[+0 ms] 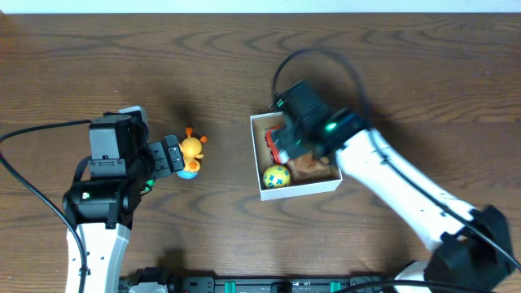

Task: Pack container
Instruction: 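Place the yellow ball into the box and withdraw the right gripper, then reach the left gripper down and grasp the orange duck toy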

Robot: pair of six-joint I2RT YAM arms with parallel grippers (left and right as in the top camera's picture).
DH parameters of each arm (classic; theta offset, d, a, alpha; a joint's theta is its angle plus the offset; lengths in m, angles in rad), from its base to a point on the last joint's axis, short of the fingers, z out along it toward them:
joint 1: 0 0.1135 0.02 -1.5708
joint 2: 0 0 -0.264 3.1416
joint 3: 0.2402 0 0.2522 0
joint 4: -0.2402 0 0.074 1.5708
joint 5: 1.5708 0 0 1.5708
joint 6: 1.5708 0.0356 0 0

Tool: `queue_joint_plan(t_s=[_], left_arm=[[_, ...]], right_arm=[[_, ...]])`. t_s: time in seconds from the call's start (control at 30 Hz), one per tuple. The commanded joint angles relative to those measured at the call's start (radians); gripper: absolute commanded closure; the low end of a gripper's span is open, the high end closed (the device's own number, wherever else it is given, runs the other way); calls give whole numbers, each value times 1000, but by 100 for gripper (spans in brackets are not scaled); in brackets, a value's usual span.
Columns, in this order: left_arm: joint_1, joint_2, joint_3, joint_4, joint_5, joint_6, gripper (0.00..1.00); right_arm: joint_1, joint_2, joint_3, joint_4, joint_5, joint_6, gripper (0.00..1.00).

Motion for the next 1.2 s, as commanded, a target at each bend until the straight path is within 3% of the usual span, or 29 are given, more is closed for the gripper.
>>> queue_joint_plan(t_s=[0.0, 0.07, 0.1, 0.17, 0.3, 0.47, 0.6, 0.8, 1.17], left_arm=[[3, 2, 19, -2, -1, -9, 2], [3, 2, 19, -2, -1, -9, 2], [3, 2, 19, -2, -1, -9, 2], [3, 2, 19, -7, 0, -9, 2], [-2, 5, 43, -23, 55, 9, 2], [-58, 106, 213, -106, -7, 9, 2], [-106, 271, 323, -152, -16, 2, 2], [-112, 515, 327, -152, -13, -67, 2], [-113, 818, 323, -151, -5, -66, 3]], right_arm=[[-154, -109, 110, -33, 133, 72, 22], [-266, -142, 137, -75, 124, 116, 19], [-323, -157, 140, -96, 111, 134, 9], [-446, -176, 140, -149, 60, 164, 2], [-674, -174, 127, -267, -63, 178, 1], [-835, -168, 48, -291, -112, 177, 1], [-858, -168, -17, -270, -112, 173, 1], [-856, -168, -68, -241, -112, 167, 1], [-856, -168, -69, -230, -127, 154, 1]])
